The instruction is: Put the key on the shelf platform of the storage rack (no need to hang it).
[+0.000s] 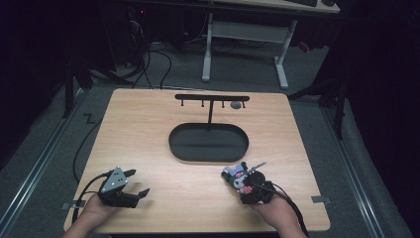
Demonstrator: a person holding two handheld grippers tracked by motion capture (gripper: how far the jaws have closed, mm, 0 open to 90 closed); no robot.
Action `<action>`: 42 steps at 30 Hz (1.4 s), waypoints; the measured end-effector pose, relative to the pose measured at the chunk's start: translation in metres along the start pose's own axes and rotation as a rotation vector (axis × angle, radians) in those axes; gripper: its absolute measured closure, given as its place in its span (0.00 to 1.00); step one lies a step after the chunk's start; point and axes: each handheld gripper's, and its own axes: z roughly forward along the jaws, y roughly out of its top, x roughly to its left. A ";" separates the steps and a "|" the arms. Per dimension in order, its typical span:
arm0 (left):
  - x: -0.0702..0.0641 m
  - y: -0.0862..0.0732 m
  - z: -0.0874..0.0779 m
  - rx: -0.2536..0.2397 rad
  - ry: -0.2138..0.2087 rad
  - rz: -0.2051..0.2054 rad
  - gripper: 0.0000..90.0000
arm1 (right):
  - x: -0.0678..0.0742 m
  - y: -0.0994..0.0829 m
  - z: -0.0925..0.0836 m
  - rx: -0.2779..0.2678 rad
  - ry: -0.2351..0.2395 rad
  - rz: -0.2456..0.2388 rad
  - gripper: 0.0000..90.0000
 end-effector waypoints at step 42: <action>-0.001 0.000 0.000 0.000 0.001 0.003 0.17 | -0.014 0.017 -0.042 -0.091 -0.028 0.011 0.53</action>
